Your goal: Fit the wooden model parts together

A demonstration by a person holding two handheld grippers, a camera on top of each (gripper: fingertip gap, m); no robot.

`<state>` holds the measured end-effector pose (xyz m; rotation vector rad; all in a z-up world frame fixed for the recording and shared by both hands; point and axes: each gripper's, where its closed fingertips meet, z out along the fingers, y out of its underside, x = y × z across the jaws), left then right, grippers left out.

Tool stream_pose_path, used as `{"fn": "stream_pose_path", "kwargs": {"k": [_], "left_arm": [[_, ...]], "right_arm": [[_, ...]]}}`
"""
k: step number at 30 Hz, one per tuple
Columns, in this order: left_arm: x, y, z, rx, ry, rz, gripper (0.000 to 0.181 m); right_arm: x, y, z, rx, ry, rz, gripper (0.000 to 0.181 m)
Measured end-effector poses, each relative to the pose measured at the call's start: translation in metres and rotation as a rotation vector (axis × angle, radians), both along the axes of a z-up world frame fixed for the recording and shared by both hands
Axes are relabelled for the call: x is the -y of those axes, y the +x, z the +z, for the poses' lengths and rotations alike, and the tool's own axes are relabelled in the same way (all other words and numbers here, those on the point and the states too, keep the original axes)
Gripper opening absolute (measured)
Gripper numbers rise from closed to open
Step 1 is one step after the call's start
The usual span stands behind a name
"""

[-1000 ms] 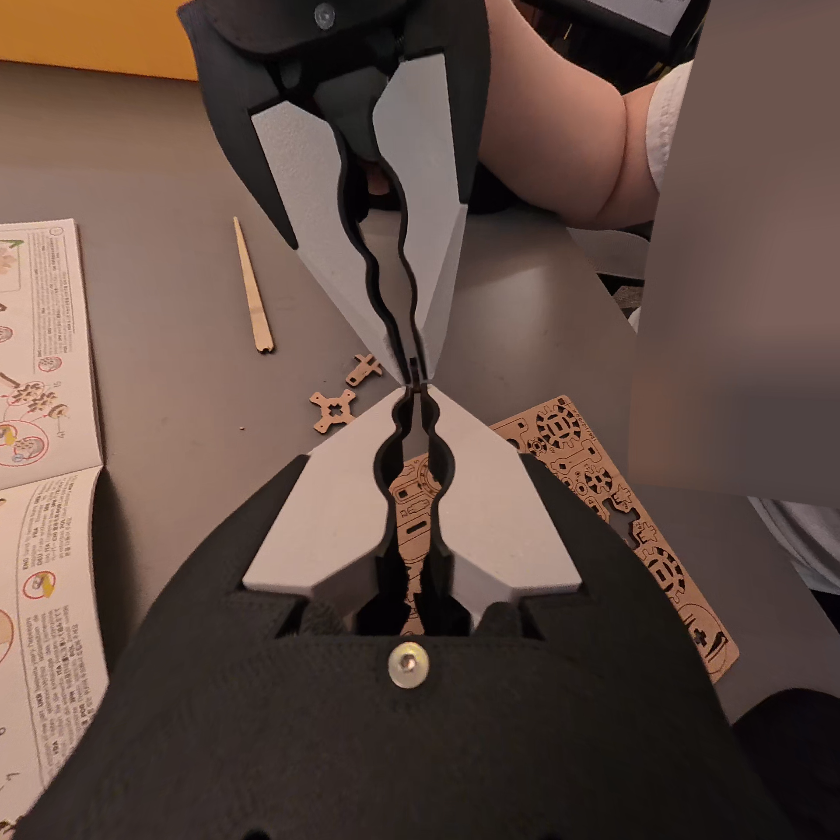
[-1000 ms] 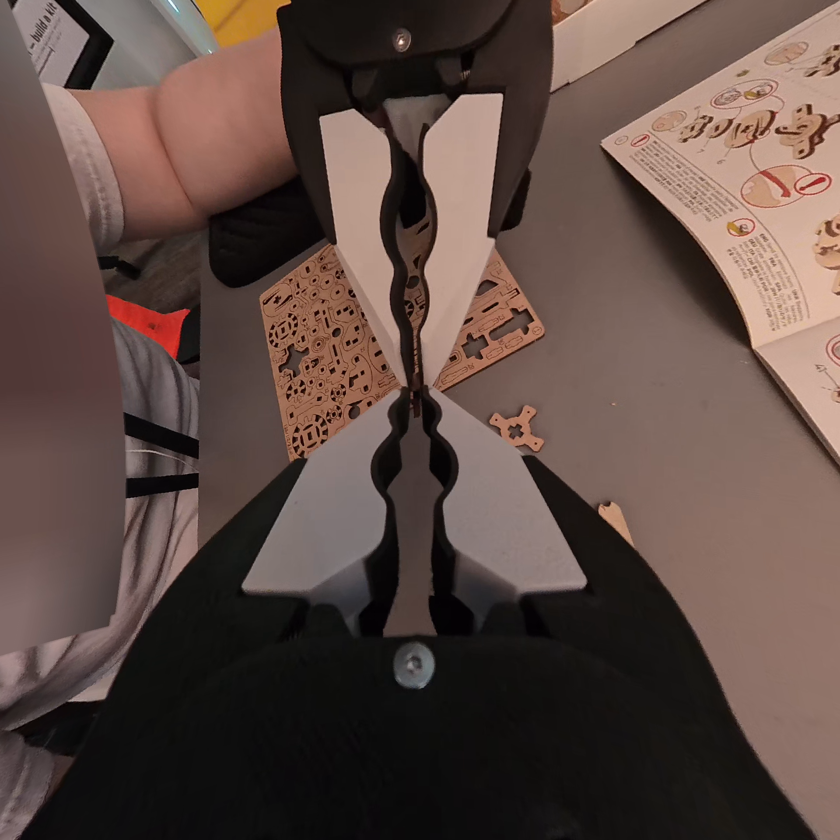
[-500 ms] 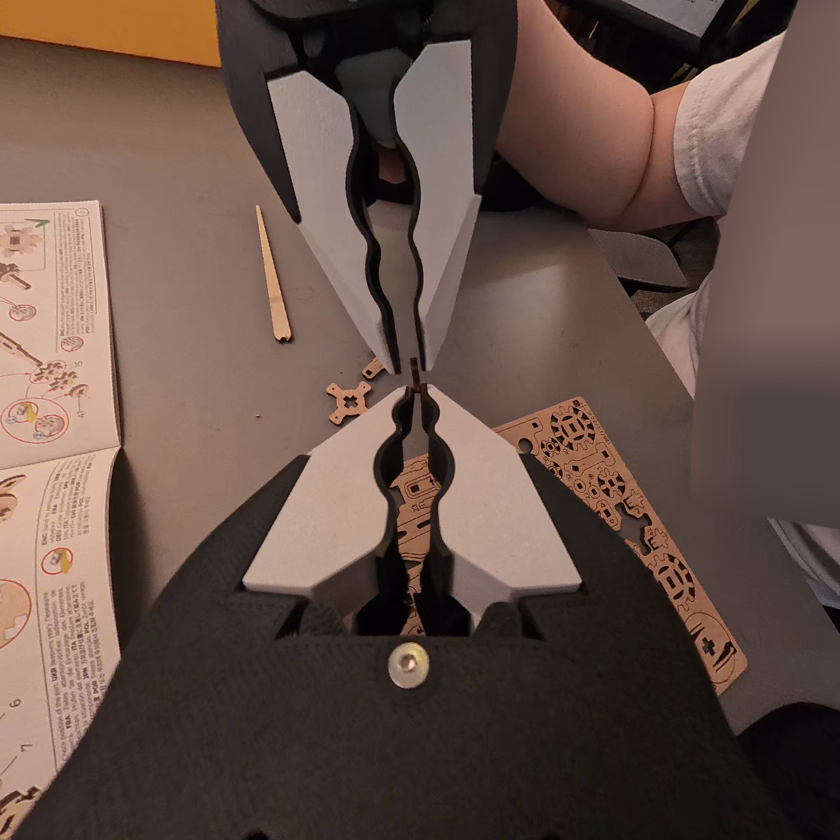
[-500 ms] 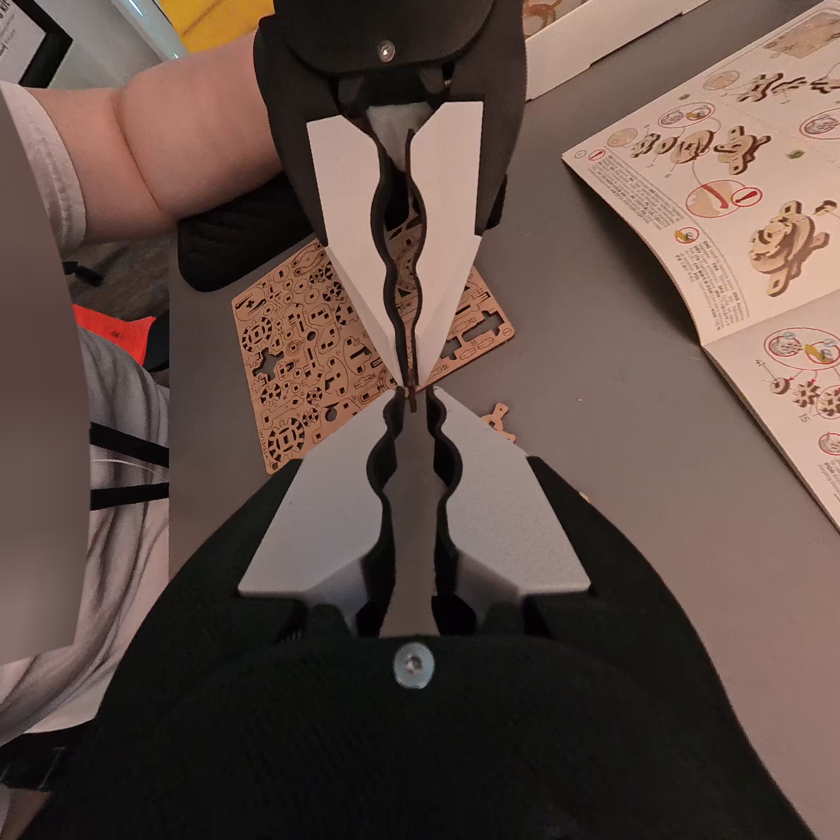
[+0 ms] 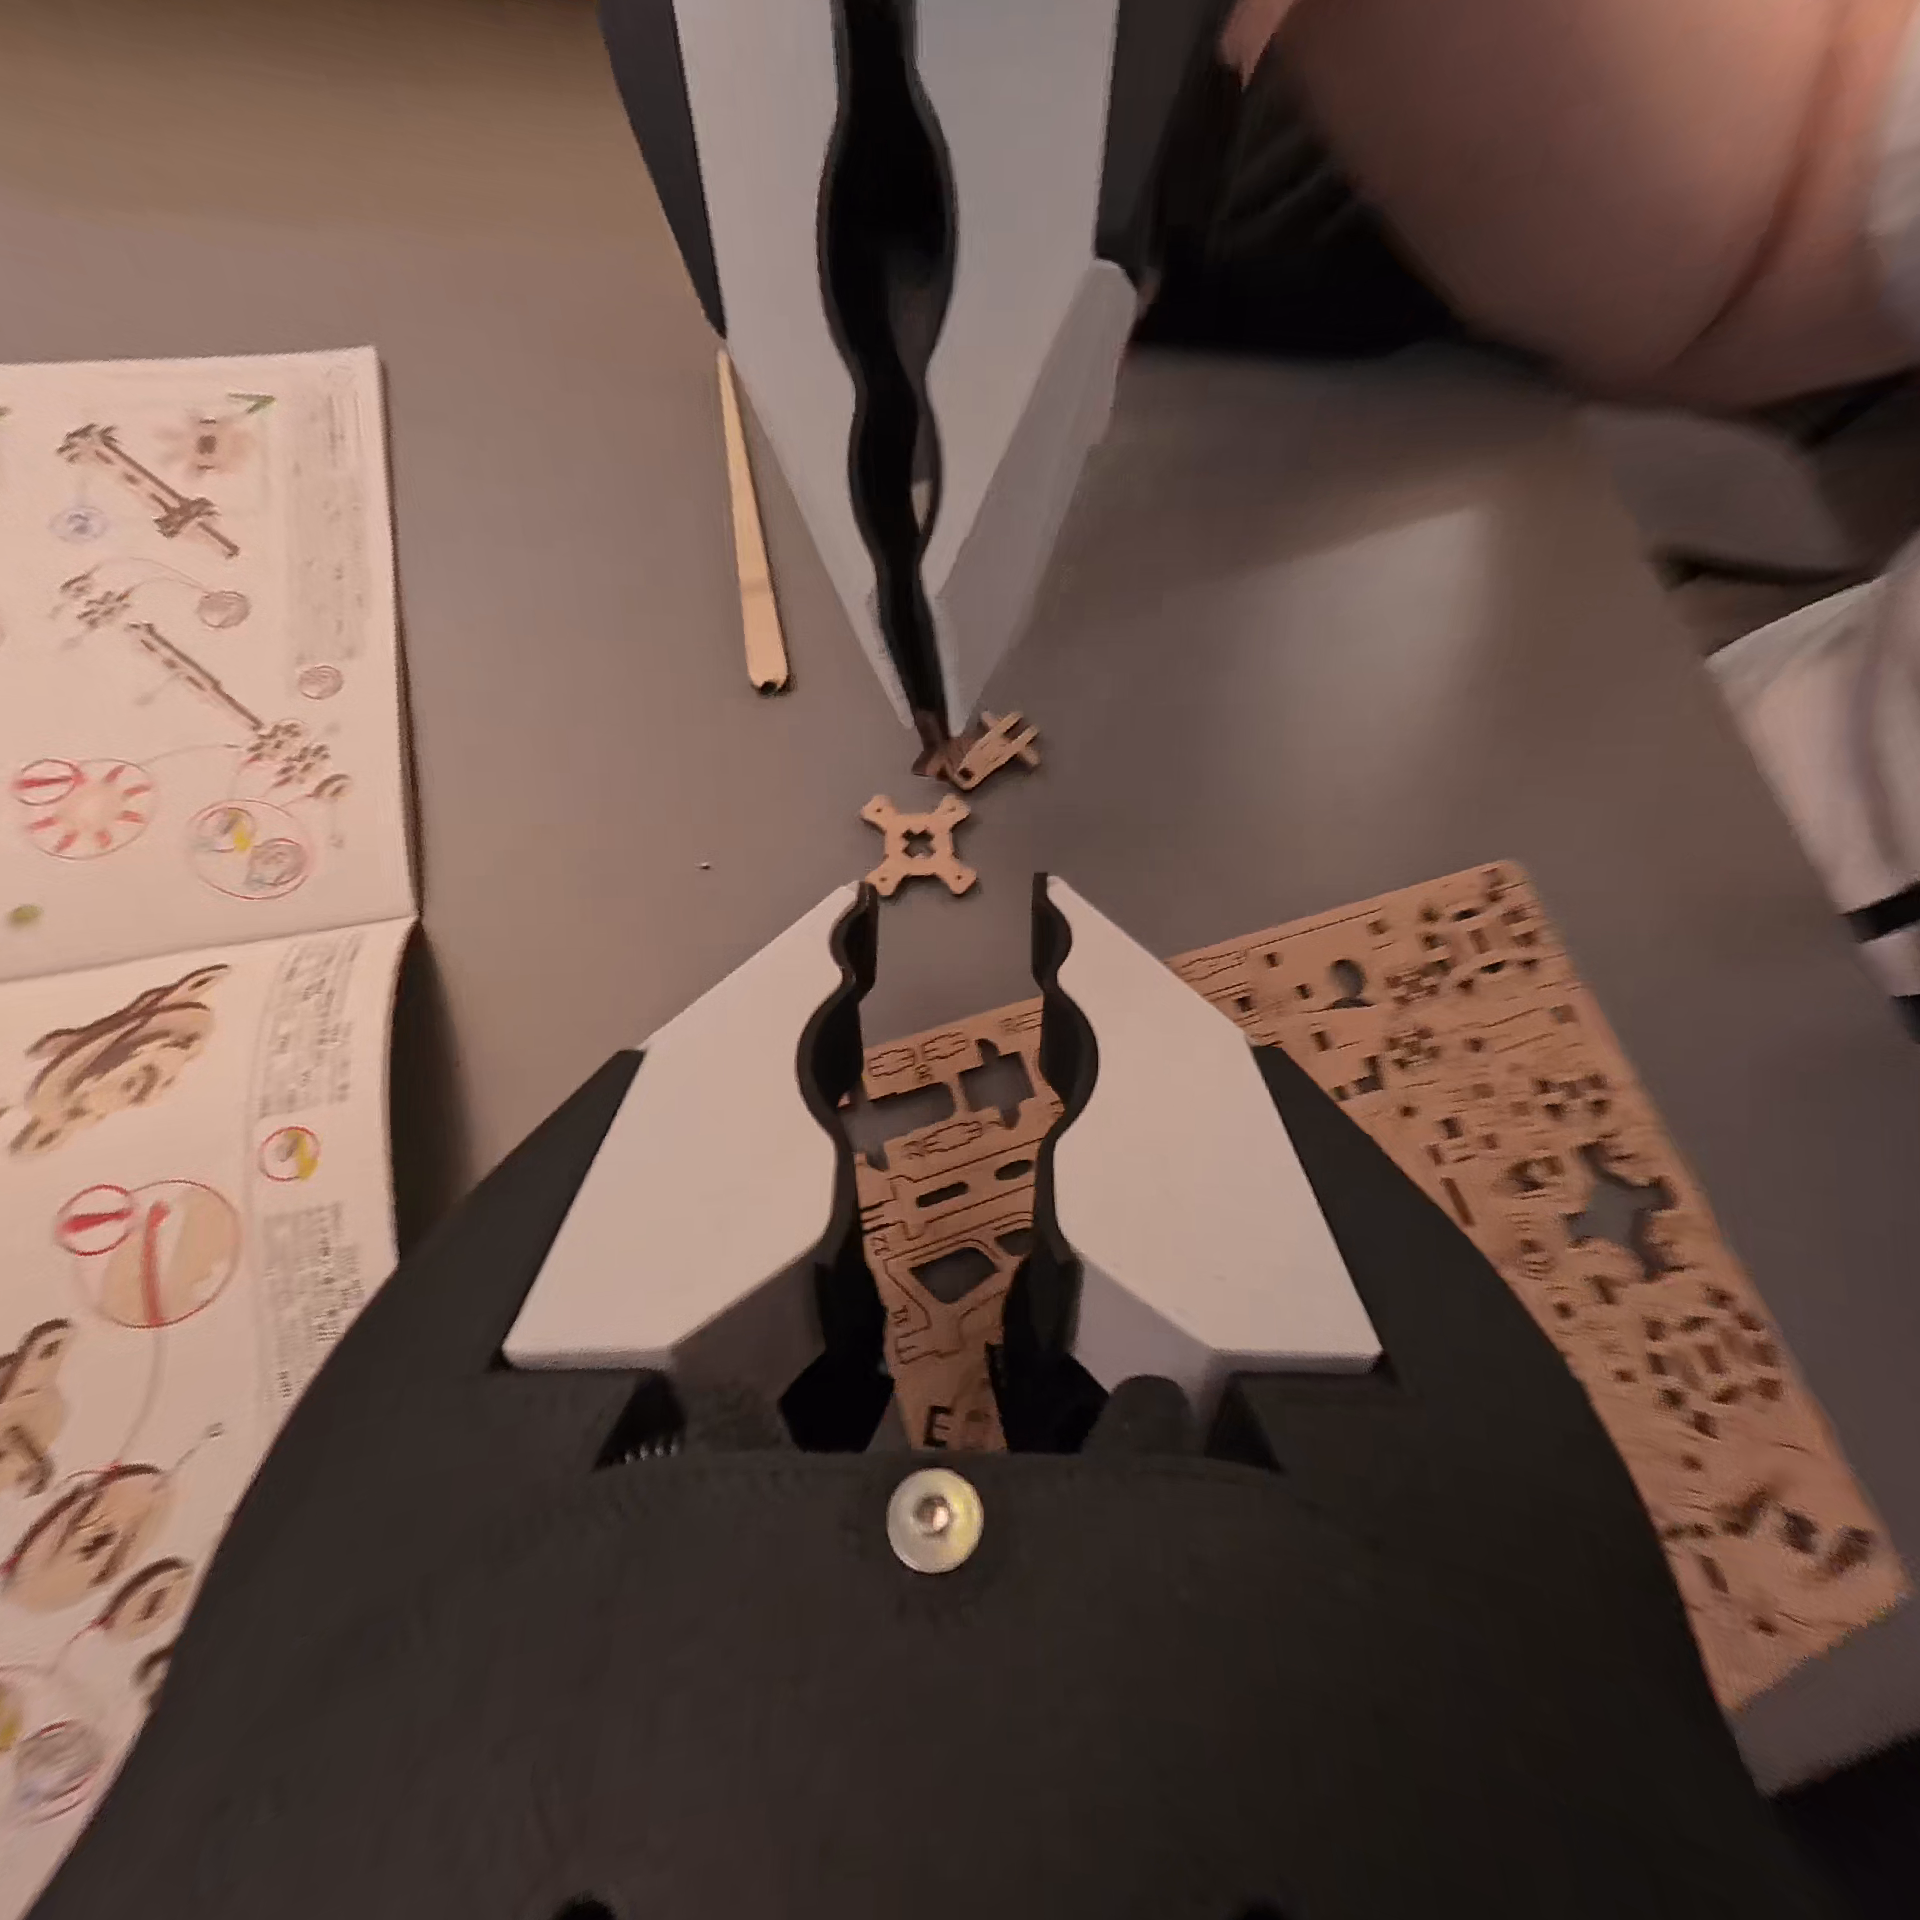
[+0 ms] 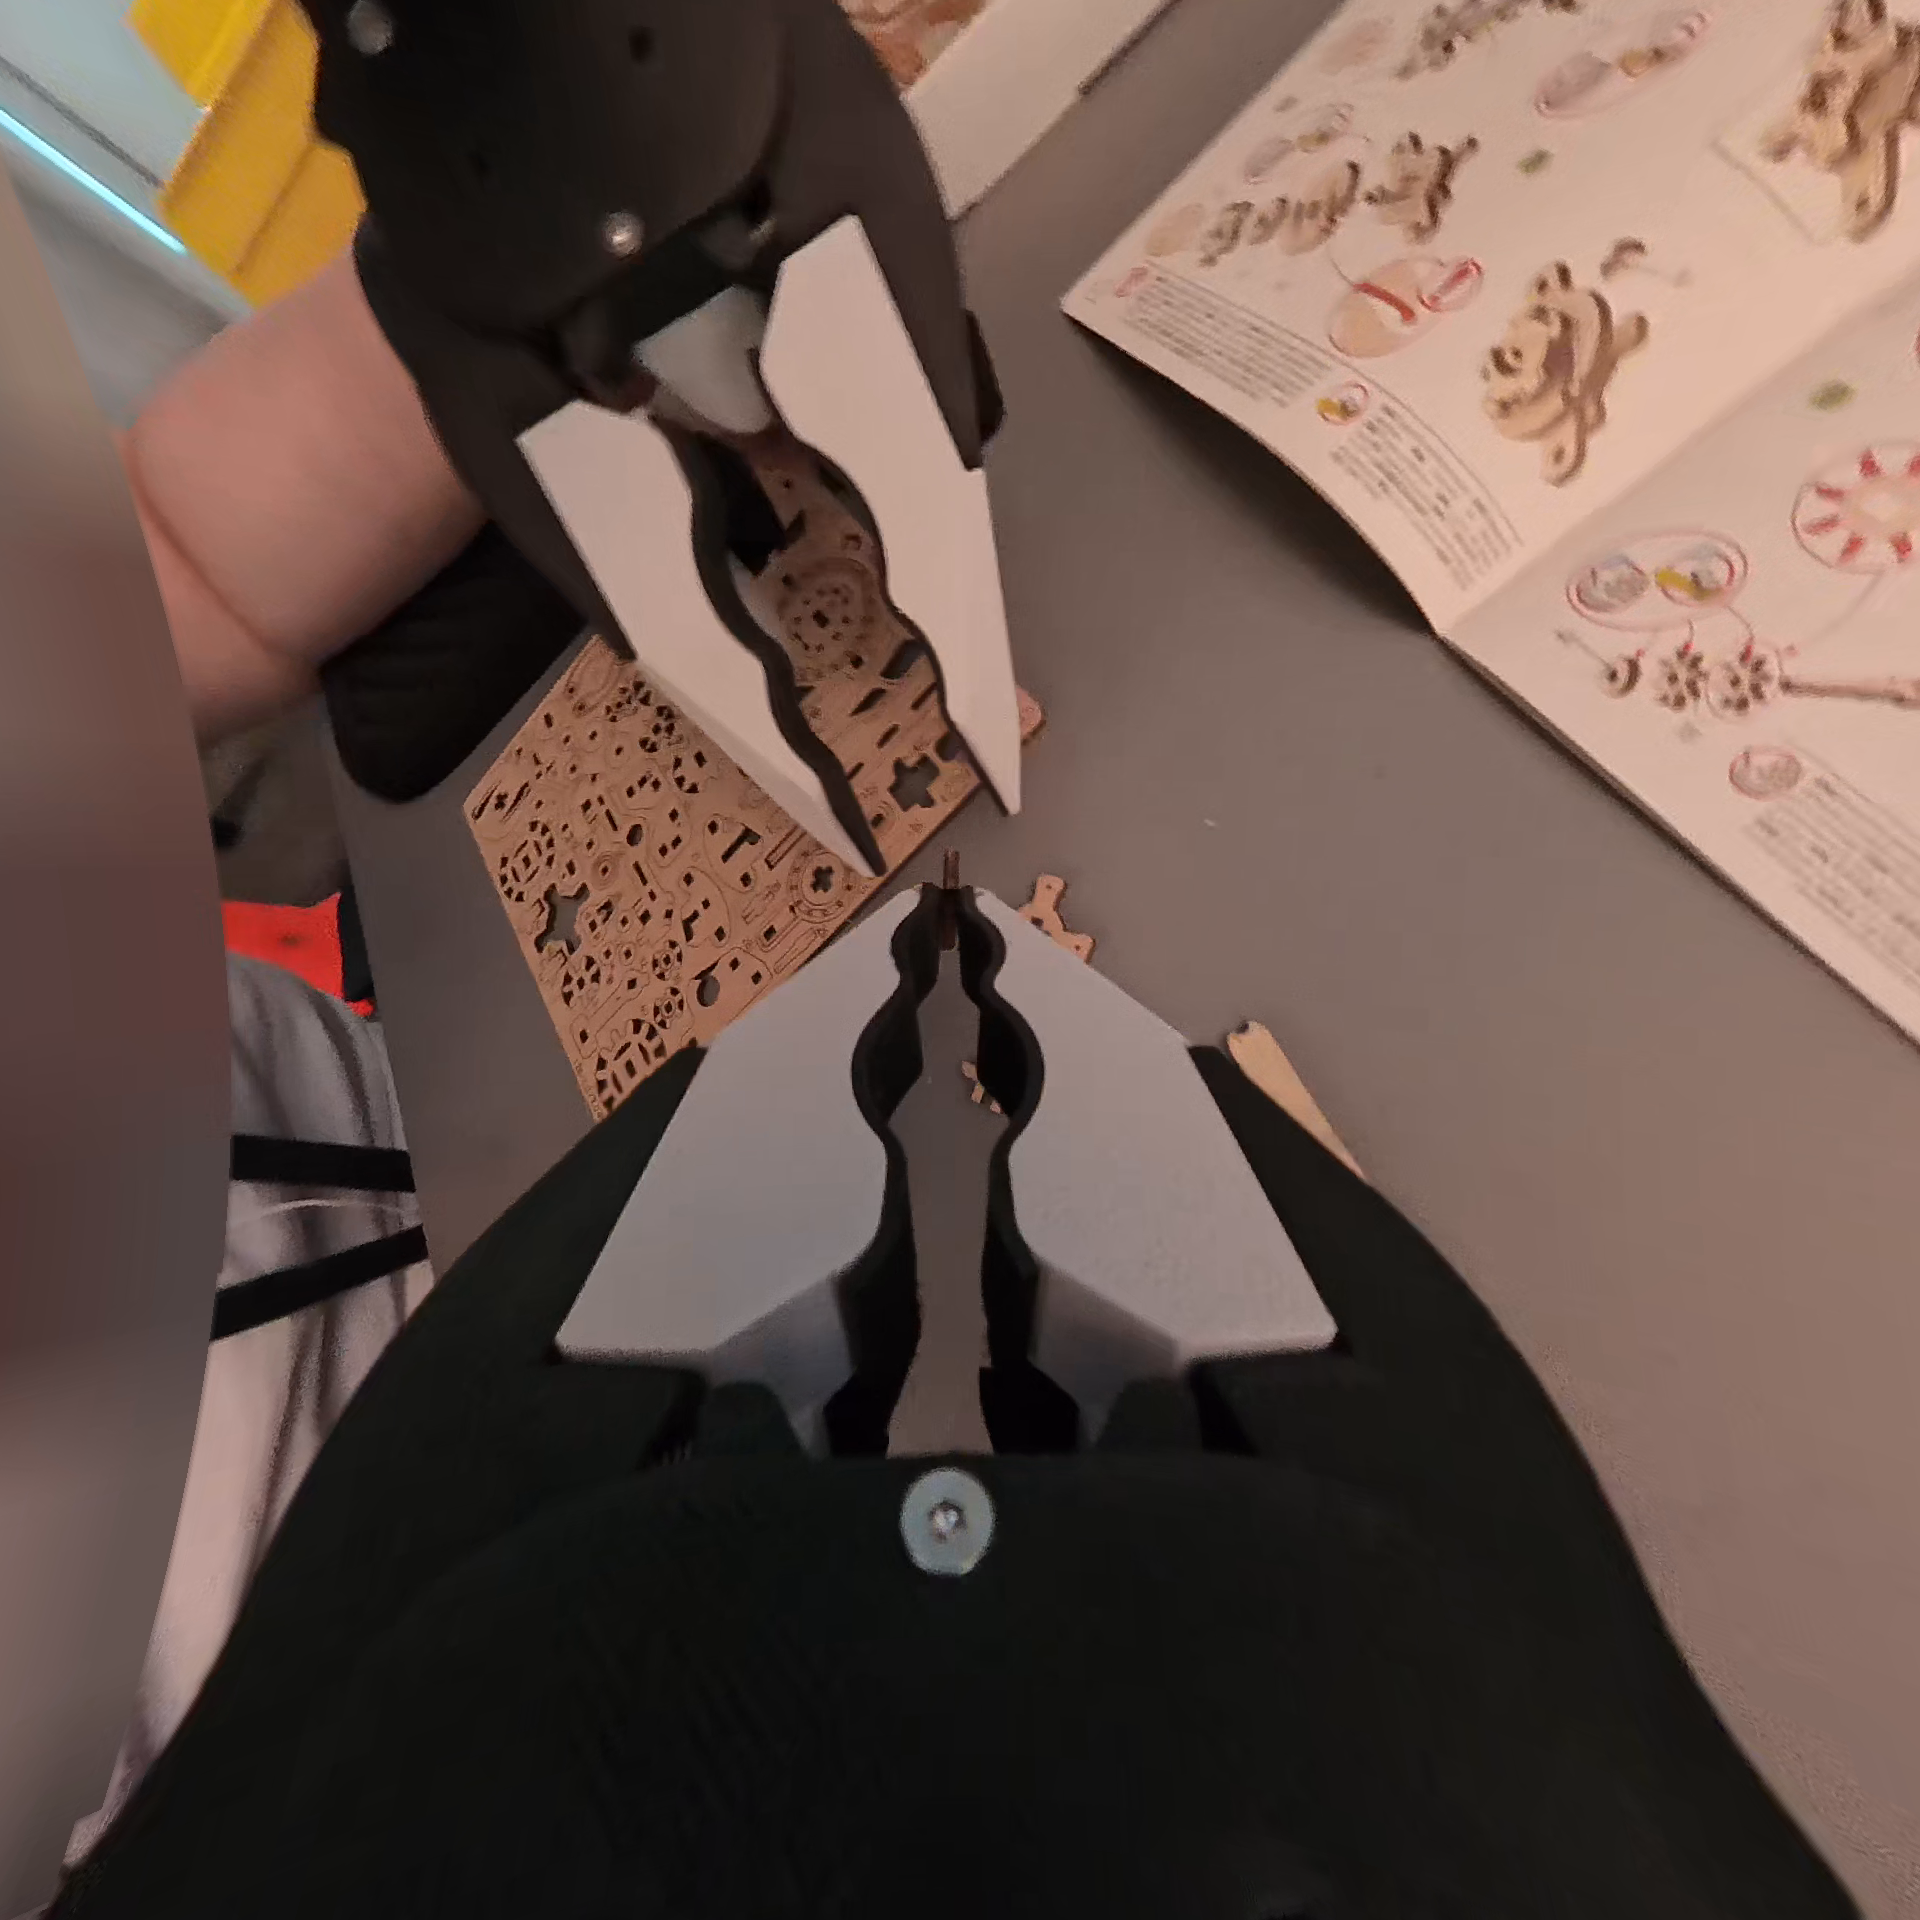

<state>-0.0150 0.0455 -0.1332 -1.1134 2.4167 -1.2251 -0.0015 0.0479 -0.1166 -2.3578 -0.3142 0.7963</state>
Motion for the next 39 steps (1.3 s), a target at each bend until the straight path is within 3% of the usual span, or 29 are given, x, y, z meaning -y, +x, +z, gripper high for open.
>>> {"fn": "stream_pose_path", "kwargs": {"k": [3,7,12,15,23,39], "left_arm": [[0.001,0.004,-0.006,0.026,0.076,-0.001,0.032],[0.003,0.006,-0.016,0.010,0.121,0.006,0.042],[0.003,0.007,-0.022,0.009,0.159,0.005,0.041],[0.001,0.005,-0.013,0.038,0.141,0.009,0.040],[-0.004,-0.023,0.045,0.171,-0.066,-0.081,0.040],[-0.015,-0.025,0.046,0.223,-0.128,-0.100,0.044]], "right_arm": [[-0.001,0.006,-0.014,0.085,-0.046,-0.046,0.001],[-0.002,0.004,-0.024,0.059,-0.100,-0.110,0.001],[-0.001,0.005,-0.030,0.023,-0.145,-0.148,0.001],[-0.001,0.002,-0.028,-0.007,-0.131,-0.148,0.001],[-0.003,0.002,-0.015,-0.086,-0.056,-0.162,0.001],[-0.004,-0.002,-0.019,-0.065,-0.034,-0.150,0.001]]}}
